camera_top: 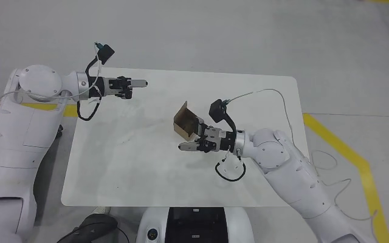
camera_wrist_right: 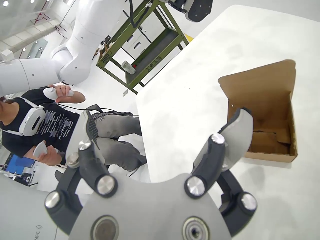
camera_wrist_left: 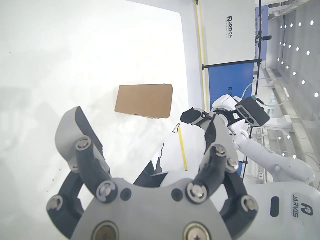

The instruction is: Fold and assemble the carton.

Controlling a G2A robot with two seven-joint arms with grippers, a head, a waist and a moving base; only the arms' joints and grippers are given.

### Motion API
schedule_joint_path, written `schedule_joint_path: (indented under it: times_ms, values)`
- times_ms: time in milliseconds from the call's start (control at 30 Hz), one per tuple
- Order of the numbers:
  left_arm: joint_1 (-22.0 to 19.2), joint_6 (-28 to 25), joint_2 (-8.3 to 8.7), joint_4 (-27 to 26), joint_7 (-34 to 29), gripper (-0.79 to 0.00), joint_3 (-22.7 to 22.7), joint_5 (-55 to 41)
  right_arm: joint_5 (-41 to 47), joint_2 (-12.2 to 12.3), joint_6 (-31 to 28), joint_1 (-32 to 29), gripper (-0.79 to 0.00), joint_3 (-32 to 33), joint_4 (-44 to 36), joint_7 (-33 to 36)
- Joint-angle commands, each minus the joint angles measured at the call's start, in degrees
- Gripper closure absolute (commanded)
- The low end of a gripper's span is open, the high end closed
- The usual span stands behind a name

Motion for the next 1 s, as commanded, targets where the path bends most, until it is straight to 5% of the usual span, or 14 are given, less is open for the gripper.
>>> schedule_joint_path:
  times_ms: [0, 233, 267, 300, 400, 967]
  values:
    - [0.00, 0.00, 0.00, 0.00, 0.00, -0.785, 0.00, 0.00, 0.00, 0.00, 0.00, 0.00, -0.785, 0.00, 0.00, 0.00]
    - [0.00, 0.00, 0.00, 0.00, 0.00, -0.785, 0.00, 0.00, -0.39, 0.01, 0.35, -0.18, -0.785, 0.01, -0.14, -0.29]
    - [0.00, 0.00, 0.00, 0.00, 0.00, -0.785, 0.00, 0.00, -1.26, 0.03, 0.75, -0.26, -0.739, 0.06, -0.61, -0.42]
    - [0.00, 0.00, 0.00, 0.00, 0.00, -0.785, 0.00, 0.00, -1.60, 0.06, 1.10, -0.17, -0.489, 0.22, -0.96, -0.42]
    - [0.00, 0.00, 0.00, 0.00, 0.00, -0.785, 0.00, 0.00, -4.75, 0.13, 2.79, 1.62, -0.031, 0.19, -1.47, 2.26]
    - [0.00, 0.00, 0.00, 0.00, 0.00, -0.785, 0.00, 0.00, -24.66, -1.91, 14.83, 15.21, 0.000, -7.68, -0.48, 15.45]
